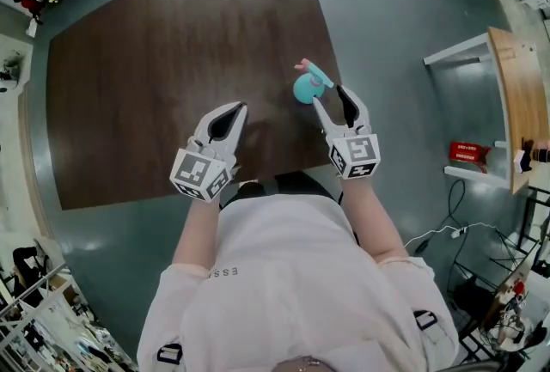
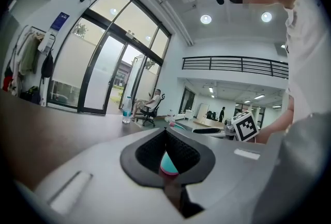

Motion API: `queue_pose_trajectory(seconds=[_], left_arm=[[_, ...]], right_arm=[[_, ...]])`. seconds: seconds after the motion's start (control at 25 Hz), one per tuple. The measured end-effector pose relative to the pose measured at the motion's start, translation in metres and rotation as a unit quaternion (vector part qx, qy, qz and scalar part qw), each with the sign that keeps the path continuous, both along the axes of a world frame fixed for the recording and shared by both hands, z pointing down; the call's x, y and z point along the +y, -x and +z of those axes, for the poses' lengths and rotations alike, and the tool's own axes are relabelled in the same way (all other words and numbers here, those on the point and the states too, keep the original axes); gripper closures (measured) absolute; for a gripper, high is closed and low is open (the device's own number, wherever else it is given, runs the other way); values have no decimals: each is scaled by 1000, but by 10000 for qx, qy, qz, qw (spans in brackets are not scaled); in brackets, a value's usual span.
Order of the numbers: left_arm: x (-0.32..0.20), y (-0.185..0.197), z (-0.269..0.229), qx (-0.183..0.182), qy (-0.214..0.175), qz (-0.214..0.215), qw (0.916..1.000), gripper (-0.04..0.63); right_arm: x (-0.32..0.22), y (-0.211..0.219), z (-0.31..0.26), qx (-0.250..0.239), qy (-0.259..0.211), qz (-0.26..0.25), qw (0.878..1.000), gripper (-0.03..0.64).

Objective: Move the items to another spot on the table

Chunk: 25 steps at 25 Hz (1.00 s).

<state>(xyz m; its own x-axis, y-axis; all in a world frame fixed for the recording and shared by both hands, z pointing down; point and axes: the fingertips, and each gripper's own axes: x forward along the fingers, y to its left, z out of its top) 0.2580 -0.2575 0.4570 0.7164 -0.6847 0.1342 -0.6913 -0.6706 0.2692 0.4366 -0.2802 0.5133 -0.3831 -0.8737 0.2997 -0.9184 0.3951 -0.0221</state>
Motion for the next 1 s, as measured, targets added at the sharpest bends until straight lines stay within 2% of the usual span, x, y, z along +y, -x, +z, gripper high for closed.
queue_pose_trajectory(seconds=[0.12, 0.24, 0.44, 0.6, 0.84, 1.0], left_arm=[[20, 10, -2, -98, -69, 297, 9995, 578], [41, 25, 0, -120, -57, 546, 9984, 578], [77, 45, 7, -427, -156, 940, 9945, 578], [98, 58, 2, -357, -212, 867, 9954, 578], [136, 71, -11, -388, -493, 744, 9953, 578], [174, 77, -16, -309, -505, 370, 9976, 578]], right_arm=[[29, -3, -5, 87, 14, 426, 9991, 624], [58, 13, -14, 97, -91, 512, 9986, 624], [104, 50, -23, 66, -243, 511, 9984, 624], [134, 74, -23, -15, -248, 323, 9992, 624], [170, 104, -28, -101, -313, -16, 9995, 624], [208, 128, -32, -284, -362, -760, 9960, 624]])
